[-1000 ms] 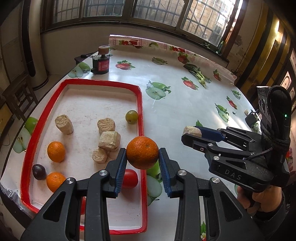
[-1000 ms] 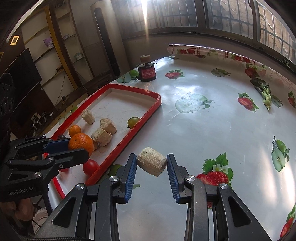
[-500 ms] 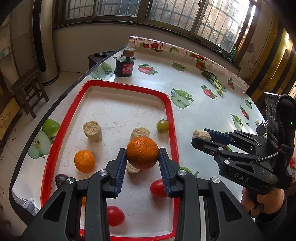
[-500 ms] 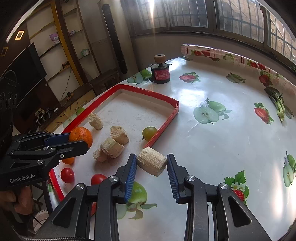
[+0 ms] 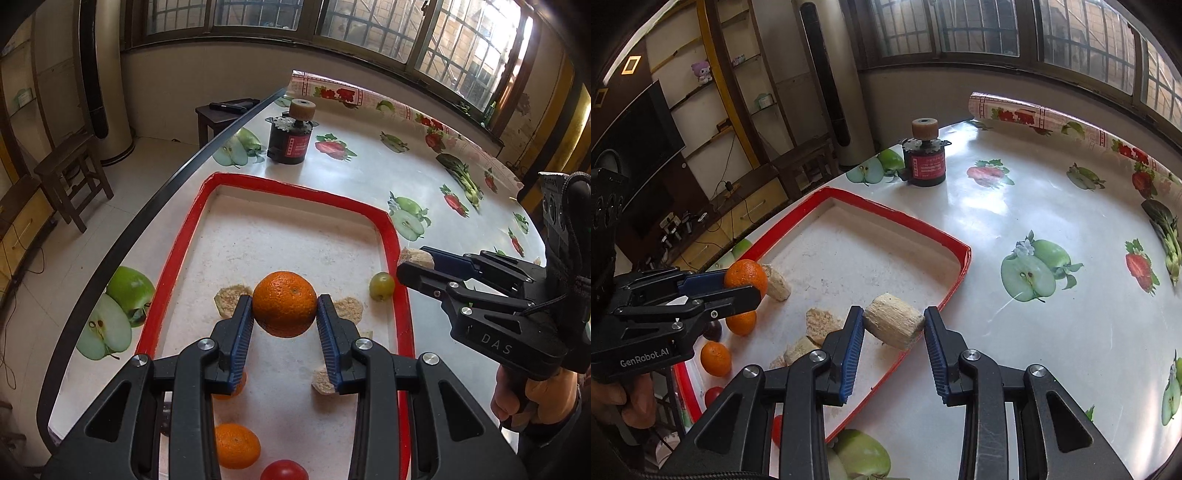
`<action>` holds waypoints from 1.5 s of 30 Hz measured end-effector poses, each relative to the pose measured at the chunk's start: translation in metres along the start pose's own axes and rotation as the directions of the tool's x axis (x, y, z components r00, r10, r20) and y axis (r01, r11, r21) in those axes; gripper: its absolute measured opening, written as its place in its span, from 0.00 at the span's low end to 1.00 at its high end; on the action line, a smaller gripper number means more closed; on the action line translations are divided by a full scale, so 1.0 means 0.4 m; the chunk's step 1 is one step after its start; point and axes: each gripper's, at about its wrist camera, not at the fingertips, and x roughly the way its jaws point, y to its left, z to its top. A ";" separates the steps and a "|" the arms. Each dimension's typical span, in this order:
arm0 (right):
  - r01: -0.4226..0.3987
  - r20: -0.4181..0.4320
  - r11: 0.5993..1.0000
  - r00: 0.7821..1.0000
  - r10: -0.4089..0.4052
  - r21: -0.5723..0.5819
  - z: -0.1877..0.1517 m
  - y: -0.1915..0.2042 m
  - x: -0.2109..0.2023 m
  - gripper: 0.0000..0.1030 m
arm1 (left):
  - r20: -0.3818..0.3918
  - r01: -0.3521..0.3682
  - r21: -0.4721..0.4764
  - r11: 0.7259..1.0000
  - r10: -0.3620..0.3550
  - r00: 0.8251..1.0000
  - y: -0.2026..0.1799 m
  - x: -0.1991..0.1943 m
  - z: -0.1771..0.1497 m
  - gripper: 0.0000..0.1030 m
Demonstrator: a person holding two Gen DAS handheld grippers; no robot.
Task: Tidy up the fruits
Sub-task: 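Carry the orange in the left tool over the tray while the right tool carries the bread cube, then open the left tool to drop the orange in the tray while the right tool releases the bread cube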
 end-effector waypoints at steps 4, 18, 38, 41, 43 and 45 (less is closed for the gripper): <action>0.004 -0.017 1.000 1.000 -0.005 -0.007 0.027 -0.002 0.040 0.33 | -0.013 -0.013 -0.003 1.000 0.013 1.000 0.014 0.029 0.023 0.31; 0.008 -0.060 1.000 0.998 -0.009 -0.018 0.051 -0.021 0.126 0.33 | -0.033 -0.005 -0.010 1.000 0.005 0.999 0.034 0.080 0.067 0.32; -0.001 -0.055 1.000 0.999 -0.001 -0.030 0.037 -0.010 0.124 0.33 | -0.072 0.060 -0.005 0.998 -0.060 0.996 0.012 0.063 -0.035 0.31; 0.001 -0.061 1.000 0.998 -0.003 -0.027 0.035 -0.014 0.131 0.33 | -0.079 0.053 -0.013 0.999 -0.054 0.995 0.018 0.071 -0.038 0.31; -0.001 -0.062 1.000 0.998 -0.001 -0.024 0.034 -0.017 0.134 0.33 | -0.081 0.050 -0.015 0.999 -0.051 0.995 0.022 0.073 -0.040 0.31; -0.001 -0.063 1.000 0.998 -0.001 -0.024 0.035 -0.016 0.135 0.33 | -0.083 0.048 -0.014 0.999 -0.049 0.995 0.022 0.075 -0.043 0.31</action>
